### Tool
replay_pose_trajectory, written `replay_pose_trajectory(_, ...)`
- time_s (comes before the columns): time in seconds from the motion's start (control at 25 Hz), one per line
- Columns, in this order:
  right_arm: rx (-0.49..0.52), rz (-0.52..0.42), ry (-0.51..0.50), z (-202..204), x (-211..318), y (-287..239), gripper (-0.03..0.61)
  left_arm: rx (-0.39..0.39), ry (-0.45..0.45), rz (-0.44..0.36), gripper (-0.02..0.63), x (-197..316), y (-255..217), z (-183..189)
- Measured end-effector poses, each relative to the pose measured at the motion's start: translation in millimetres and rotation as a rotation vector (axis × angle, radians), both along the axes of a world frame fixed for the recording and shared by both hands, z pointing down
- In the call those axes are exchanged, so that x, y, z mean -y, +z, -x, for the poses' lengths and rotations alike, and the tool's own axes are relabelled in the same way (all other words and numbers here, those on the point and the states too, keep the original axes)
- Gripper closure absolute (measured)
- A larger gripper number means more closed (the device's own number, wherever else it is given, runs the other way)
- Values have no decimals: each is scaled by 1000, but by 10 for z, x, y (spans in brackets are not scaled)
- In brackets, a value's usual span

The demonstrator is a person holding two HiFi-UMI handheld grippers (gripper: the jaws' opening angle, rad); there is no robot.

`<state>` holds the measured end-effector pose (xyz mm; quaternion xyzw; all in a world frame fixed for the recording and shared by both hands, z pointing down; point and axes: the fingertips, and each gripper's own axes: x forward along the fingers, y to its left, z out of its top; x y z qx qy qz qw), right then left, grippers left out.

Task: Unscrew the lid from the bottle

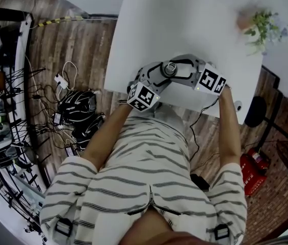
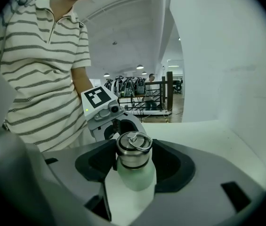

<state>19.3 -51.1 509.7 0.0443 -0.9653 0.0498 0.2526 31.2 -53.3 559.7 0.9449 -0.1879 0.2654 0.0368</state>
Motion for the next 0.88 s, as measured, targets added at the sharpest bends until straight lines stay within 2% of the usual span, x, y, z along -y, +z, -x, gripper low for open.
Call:
replay_pose_trajectory(0.16, -8, 14, 24, 25, 11, 18, 321, 3, 0, -1, 316, -6, 3, 22)
replay_pose_trajectory(0.28, -4, 10, 94, 1, 62, -16, 248, 3, -3, -2, 316, 1, -2, 22)
replay_pose_trajectory(0.36, 26, -10, 185, -43, 103, -83, 232, 2, -4, -2, 316, 13, 2, 12)
replay_pose_trajectory(0.48, 80, -62, 374, -100, 153, -168, 228, -4, -4, -5, 316, 28, 1, 15)
replay_pose_trajectory(0.72, 111, -110, 663, -97, 26, -174, 265, -9, -5, -11, 316, 4, 9, 25)
replay_pose_trajectory(0.76, 111, -113, 717, -97, 32, -163, 288, -8, -7, -12, 316, 4, 15, 30)
replay_pose_trajectory(0.88, 122, -94, 840, -77, 40, -119, 297, -8, -8, -15, 316, 2, 6, 28)
